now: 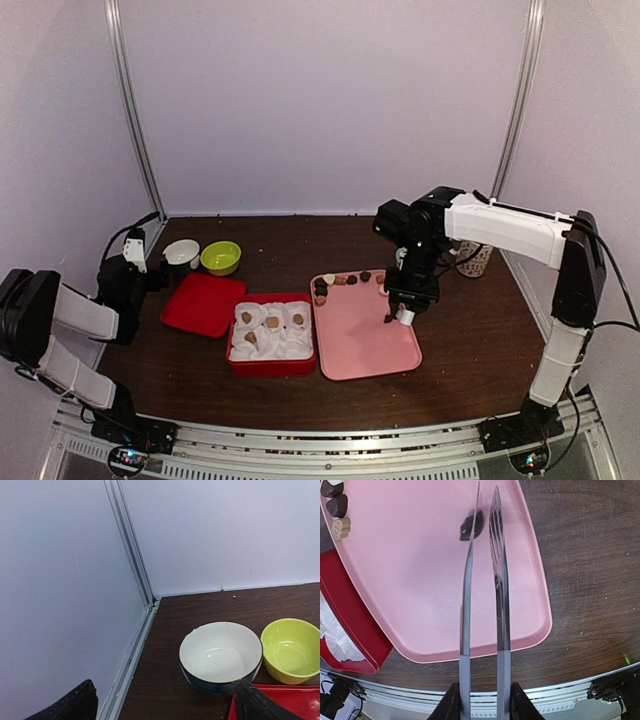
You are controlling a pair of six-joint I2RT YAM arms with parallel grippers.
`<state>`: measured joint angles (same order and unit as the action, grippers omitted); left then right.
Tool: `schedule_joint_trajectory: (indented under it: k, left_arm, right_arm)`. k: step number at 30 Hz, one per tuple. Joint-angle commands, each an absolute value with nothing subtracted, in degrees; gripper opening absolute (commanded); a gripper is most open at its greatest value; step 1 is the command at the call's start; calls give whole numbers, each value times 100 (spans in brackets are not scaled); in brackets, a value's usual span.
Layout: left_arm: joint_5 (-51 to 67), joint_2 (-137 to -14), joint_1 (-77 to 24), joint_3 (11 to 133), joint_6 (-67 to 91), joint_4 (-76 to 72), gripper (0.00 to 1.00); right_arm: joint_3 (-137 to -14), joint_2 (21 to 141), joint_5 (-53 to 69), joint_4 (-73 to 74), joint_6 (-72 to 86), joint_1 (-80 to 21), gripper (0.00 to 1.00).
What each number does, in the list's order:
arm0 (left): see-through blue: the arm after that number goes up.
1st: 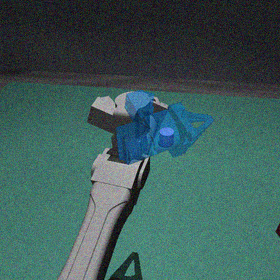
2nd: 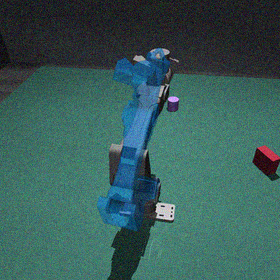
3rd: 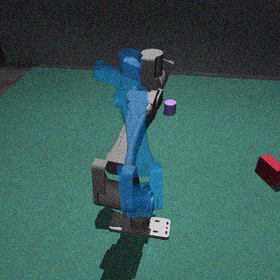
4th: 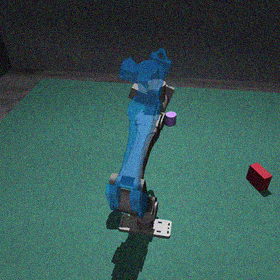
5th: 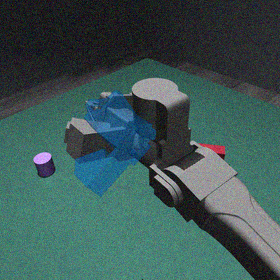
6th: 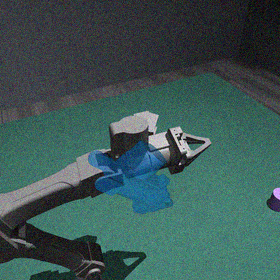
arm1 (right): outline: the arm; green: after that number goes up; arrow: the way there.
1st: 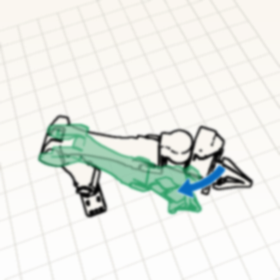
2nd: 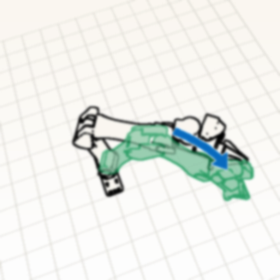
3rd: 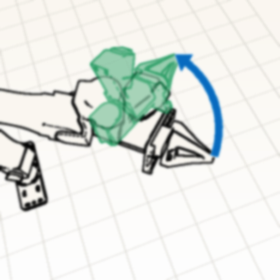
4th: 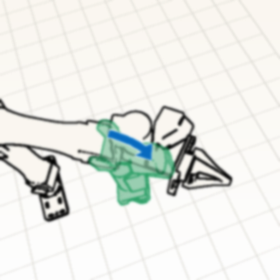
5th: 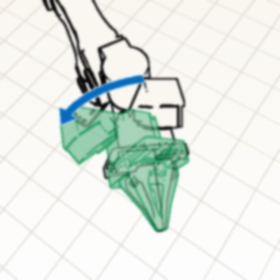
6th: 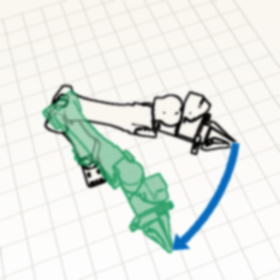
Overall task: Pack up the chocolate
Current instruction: Adjust the fake chocolate at the center of the board.
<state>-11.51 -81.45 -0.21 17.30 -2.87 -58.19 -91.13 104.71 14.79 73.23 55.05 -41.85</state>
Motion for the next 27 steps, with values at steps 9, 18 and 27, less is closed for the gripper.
schedule_joint_trajectory:
  k: [9,18,27]
  left_arm:
    - [-1099,-8165,26,1822,-237,-5946,98]
    - [-1096,-8165,22,1819,-235,-5951,98]
    - [-1096,-8163,26,1820,-231,-5957,98]
  right_arm:
    - [-9946,10803,1299,8100,5058,-4162,34]
    - [-10618,10948,1194,8501,4791,-4176,35]
    - [-10902,11205,1842,8929,4627,-4208,39]
